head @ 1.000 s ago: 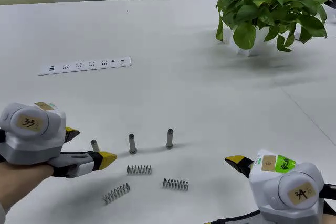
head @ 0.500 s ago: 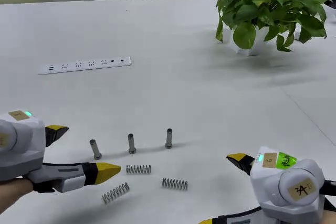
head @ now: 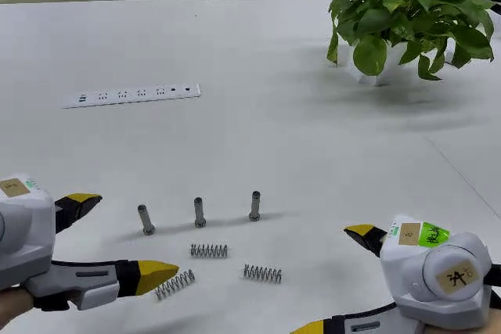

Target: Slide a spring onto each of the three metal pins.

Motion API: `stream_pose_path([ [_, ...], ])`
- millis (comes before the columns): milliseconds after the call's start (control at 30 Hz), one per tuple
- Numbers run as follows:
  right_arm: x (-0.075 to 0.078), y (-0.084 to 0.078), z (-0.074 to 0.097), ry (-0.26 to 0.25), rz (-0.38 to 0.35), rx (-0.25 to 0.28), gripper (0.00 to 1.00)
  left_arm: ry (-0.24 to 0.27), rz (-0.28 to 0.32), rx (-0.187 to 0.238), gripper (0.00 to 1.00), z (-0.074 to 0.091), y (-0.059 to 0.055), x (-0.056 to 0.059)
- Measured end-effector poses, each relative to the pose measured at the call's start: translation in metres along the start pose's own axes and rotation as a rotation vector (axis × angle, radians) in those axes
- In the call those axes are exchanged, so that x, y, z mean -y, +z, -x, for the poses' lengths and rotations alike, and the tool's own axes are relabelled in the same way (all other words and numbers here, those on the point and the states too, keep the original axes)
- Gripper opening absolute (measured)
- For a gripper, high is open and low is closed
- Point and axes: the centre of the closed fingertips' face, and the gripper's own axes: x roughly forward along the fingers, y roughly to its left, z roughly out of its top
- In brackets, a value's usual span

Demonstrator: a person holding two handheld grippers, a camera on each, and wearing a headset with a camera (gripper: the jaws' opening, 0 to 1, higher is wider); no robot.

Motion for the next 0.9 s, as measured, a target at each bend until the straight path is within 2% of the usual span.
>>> stream_pose_path([
  [300, 0.01, 0.001, 0.004, -0.011, 0.017, -0.005, 0.99, -0.001, 0.011, -0.029, 0.99, 0.007, -0.019, 0.006],
  [467, 0.011, 0.003, 0.003, -0.011, 0.023, -0.005, 0.99, -0.003, 0.003, -0.053, 0.95, 0.008, -0.028, 0.017],
  [533, 0.011, 0.004, 0.003, -0.008, 0.023, -0.005, 0.99, -0.004, 0.016, -0.06, 0.93, 0.007, -0.033, 0.018],
  [667, 0.01, 0.004, 0.002, -0.006, 0.028, -0.008, 0.99, -0.011, 0.015, -0.076, 0.81, 0.004, -0.039, 0.022],
  [833, 0.01, 0.002, 0.002, -0.008, 0.025, -0.008, 0.99, -0.013, 0.003, -0.097, 0.74, -0.002, -0.044, 0.027],
  [900, 0.01, 0.001, 0.003, -0.008, 0.021, -0.008, 0.99, -0.018, 0.003, -0.102, 0.66, -0.005, -0.045, 0.027],
])
